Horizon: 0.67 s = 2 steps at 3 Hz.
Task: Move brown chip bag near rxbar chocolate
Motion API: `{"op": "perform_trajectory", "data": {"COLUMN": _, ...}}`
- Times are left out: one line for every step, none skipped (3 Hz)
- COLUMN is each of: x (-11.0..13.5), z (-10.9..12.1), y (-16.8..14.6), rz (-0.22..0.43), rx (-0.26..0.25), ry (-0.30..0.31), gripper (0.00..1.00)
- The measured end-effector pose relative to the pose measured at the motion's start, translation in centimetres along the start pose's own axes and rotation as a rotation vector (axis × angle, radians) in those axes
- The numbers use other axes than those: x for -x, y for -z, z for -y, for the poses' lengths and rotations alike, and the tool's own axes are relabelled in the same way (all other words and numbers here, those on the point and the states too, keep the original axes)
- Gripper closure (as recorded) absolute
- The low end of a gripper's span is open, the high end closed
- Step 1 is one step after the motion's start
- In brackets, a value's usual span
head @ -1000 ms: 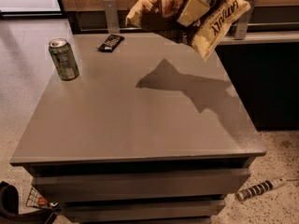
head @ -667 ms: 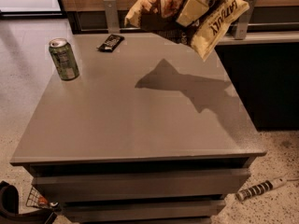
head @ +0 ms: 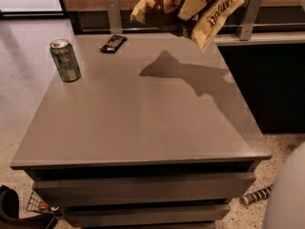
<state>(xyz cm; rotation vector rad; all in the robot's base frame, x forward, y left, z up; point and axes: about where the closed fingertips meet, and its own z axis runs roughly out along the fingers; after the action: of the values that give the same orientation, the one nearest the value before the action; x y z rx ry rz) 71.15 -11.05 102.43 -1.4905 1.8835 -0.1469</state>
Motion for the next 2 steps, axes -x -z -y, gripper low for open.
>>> {"op": "perform_trajectory", "data": {"x": -0.3, "z": 4.1, "y": -3.4, "rz": 0.008, "rx": -0.054, "ry": -0.011, "gripper": 1.00}}
{"op": "perform_trajectory", "data": {"x": -0.5, "z": 6.5, "y": -6.0, "rz": 0.015, "rx": -0.092, "ry": -0.028, "gripper": 1.00}}
